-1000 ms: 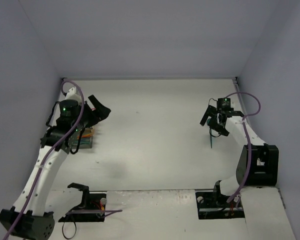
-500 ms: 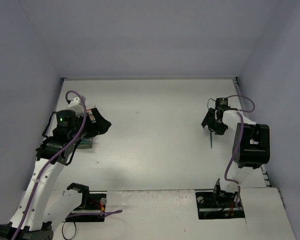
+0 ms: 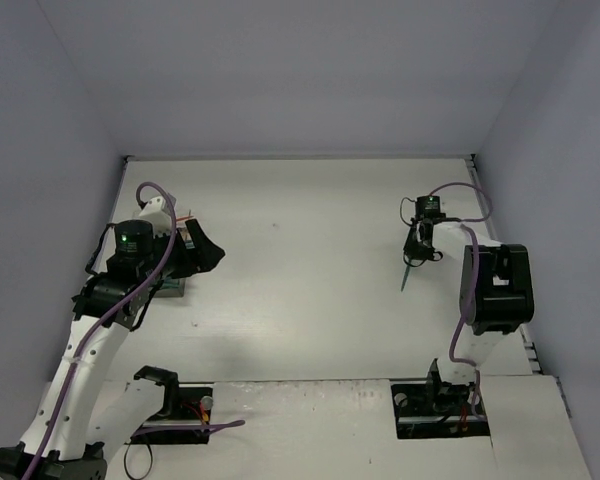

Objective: Sort the eating utensils into containers

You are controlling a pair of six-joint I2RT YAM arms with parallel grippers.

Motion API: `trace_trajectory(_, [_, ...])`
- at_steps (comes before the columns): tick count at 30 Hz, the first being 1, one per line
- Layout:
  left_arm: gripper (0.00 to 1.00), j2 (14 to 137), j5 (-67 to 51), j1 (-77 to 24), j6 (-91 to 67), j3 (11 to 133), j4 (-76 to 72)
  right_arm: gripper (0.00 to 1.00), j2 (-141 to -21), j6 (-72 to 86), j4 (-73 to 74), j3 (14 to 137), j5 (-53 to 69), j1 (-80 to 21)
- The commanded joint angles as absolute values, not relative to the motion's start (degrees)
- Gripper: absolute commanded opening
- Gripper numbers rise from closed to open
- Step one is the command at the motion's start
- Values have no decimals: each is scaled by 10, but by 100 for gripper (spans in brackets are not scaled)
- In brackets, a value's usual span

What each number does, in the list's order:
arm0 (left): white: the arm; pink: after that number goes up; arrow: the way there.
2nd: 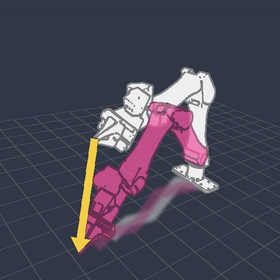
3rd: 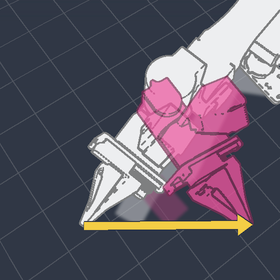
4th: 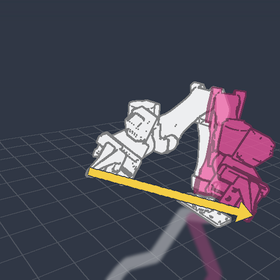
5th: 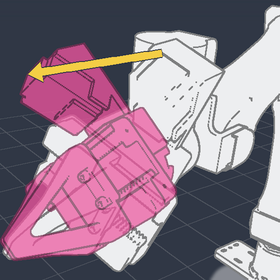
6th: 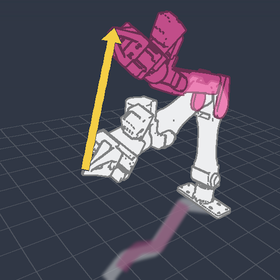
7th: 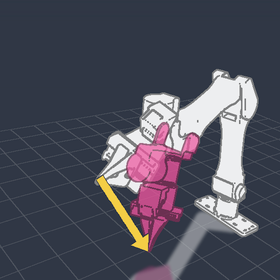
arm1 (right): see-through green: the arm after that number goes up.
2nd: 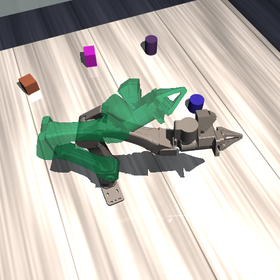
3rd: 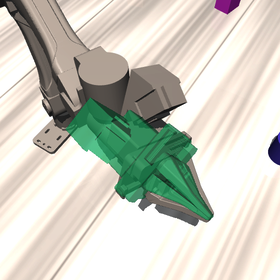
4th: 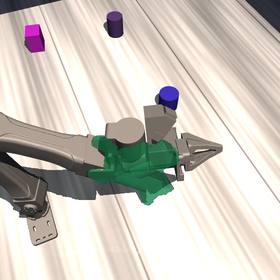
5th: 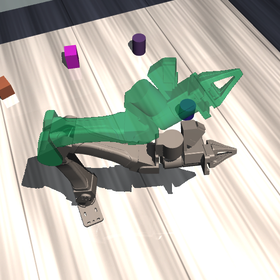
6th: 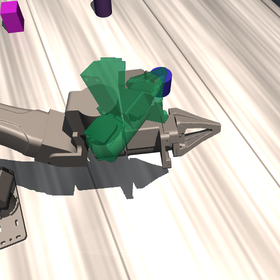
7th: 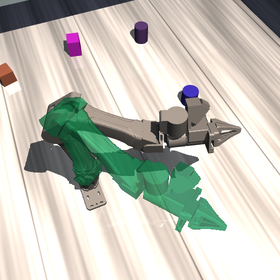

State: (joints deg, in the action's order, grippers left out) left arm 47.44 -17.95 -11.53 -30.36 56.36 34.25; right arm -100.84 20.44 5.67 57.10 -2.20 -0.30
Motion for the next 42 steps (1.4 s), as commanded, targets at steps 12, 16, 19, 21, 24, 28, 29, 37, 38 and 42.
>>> trace_trajectory(12, [72,471,-205,-176,-328,586,315,0,-1007,254,74,692,34,-259])
trace_trajectory(16, [72,483,-146,-249,-361,580,296,0,-991,272,76,760,46,-327])
trace_trajectory(19, [72,493,-91,-318,-391,566,261,0,-978,289,76,789,53,-365])
trace_trajectory(21, [72,504,-47,-357,-400,562,246,0,-965,298,76,800,55,-388])
trace_trajectory(24, [72,533,1,-407,-420,562,227,0,-948,314,76,812,64,-412])
trace_trajectory(28, [72,571,51,-458,-449,557,185,0,-922,337,76,812,65,-435])
trace_trajectory(29, [71,584,61,-463,-451,560,181,0,-913,339,76,811,65,-439])
trace_trajectory(37, [65,643,90,-506,-475,567,142,0,-854,364,75,785,61,-446])
trace_trajectory(38, [64,650,90,-507,-482,567,138,0,-848,366,75,782,62,-446])
trace_trajectory(42, [57,665,101,-514,-492,568,118,0,-824,371,76,767,61,-446])
